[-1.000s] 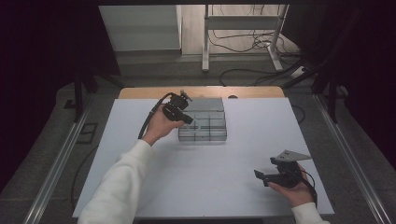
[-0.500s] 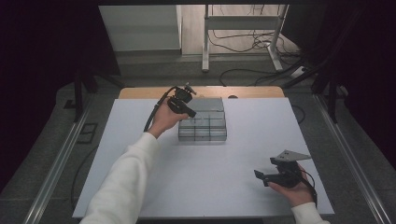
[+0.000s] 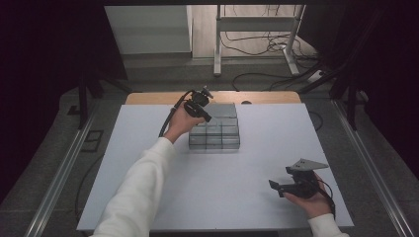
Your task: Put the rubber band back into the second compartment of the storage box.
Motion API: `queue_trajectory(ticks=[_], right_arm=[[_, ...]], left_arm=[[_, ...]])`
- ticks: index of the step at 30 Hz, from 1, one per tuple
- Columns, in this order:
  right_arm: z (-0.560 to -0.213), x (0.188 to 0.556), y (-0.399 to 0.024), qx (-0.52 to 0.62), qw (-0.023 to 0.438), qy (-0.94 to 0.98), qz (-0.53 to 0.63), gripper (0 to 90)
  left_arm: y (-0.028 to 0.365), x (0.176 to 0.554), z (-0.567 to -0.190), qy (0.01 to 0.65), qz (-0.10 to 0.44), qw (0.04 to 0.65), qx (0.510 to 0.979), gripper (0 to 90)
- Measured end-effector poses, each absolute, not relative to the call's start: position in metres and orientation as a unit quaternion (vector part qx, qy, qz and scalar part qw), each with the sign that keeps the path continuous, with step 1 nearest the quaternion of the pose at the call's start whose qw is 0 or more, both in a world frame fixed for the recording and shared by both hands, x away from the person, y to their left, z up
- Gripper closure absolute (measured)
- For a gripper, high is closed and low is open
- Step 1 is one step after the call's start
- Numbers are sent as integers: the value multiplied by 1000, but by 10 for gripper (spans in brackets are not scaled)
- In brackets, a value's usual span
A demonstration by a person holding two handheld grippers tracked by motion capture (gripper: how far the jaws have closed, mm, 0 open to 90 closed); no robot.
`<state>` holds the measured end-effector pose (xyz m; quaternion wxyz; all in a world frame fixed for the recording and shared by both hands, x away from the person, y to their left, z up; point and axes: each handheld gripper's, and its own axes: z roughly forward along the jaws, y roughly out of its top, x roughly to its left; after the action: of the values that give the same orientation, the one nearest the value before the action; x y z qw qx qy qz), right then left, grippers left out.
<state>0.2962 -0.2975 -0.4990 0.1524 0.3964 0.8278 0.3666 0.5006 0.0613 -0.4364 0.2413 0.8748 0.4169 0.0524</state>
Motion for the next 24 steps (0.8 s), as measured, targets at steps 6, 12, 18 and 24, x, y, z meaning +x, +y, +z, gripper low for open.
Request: queue_trajectory(ticks=[6, 12, 18, 24], right_arm=[[-500, 297, -297, 396, 153, 828, 366, 151], [-500, 297, -298, 397, 153, 829, 363, 151], [-500, 297, -298, 397, 152, 829, 363, 152], [-501, 297, -298, 397, 151, 829, 363, 152]], left_arm=[[61, 512, -443, 428, 49, 241, 870, 828], [61, 520, -440, 430, 48, 244, 868, 828], [61, 528, -441, 438, 48, 248, 863, 828], [60, 531, -451, 441, 49, 242, 863, 828]])
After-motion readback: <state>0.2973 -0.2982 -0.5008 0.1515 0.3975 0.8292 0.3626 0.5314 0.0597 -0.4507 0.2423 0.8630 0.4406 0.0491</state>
